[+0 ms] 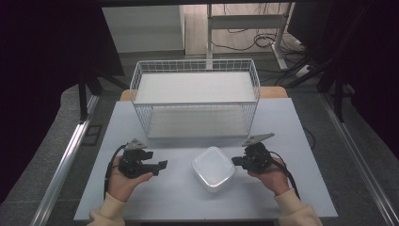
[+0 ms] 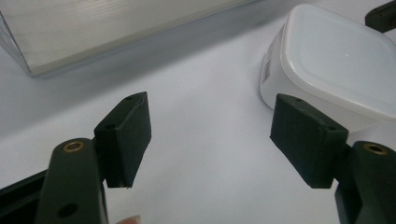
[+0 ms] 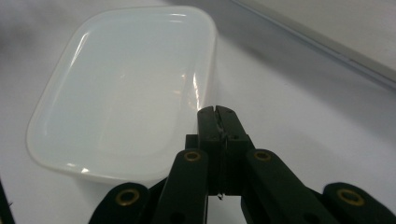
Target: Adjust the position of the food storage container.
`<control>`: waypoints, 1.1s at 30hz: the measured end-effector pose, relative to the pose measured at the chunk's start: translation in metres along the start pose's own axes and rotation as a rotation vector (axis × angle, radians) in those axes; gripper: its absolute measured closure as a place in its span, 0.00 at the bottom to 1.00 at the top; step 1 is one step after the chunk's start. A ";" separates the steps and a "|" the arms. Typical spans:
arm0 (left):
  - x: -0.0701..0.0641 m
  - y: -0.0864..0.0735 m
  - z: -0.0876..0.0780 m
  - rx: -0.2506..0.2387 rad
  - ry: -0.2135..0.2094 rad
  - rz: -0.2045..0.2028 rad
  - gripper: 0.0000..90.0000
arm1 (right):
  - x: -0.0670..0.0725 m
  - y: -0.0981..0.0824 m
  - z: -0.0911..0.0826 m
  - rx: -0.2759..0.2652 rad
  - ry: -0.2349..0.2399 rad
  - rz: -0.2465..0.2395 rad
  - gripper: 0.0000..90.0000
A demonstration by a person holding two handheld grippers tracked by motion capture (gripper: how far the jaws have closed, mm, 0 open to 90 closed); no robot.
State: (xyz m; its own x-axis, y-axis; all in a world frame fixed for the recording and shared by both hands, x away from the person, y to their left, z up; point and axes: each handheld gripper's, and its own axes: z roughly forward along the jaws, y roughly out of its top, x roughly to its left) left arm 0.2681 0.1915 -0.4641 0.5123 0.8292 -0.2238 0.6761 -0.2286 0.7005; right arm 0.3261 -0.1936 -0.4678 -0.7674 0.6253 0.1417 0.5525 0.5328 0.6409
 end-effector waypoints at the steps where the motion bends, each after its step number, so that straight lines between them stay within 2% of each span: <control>1: 0.000 0.000 0.000 0.002 -0.001 0.001 0.32 | 0.000 0.000 0.000 0.000 0.000 0.000 1.00; 4: 0.000 -0.001 0.001 0.006 -0.003 0.001 0.32 | 0.006 -0.004 0.001 0.010 0.037 0.005 1.00; 10: -0.002 0.000 0.001 0.004 -0.007 0.006 0.32 | 0.018 -0.009 0.002 0.030 0.078 0.005 1.00; 19: -0.003 -0.001 0.004 0.015 -0.008 0.011 0.32 | 0.027 -0.011 0.004 0.039 0.124 0.001 1.00; 24: -0.003 -0.001 0.005 0.013 -0.011 0.007 0.32 | 0.036 -0.011 0.010 0.054 0.167 -0.016 1.00; 33: -0.003 -0.002 0.003 0.011 -0.011 0.010 0.32 | 0.045 -0.011 0.015 0.064 0.193 -0.040 1.00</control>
State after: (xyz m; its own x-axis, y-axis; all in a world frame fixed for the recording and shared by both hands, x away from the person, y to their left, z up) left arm 0.2669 0.1877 -0.4663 0.5246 0.8213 -0.2244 0.6765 -0.2421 0.6955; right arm 0.2904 -0.1634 -0.4801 -0.8341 0.4848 0.2632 0.5349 0.5939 0.6010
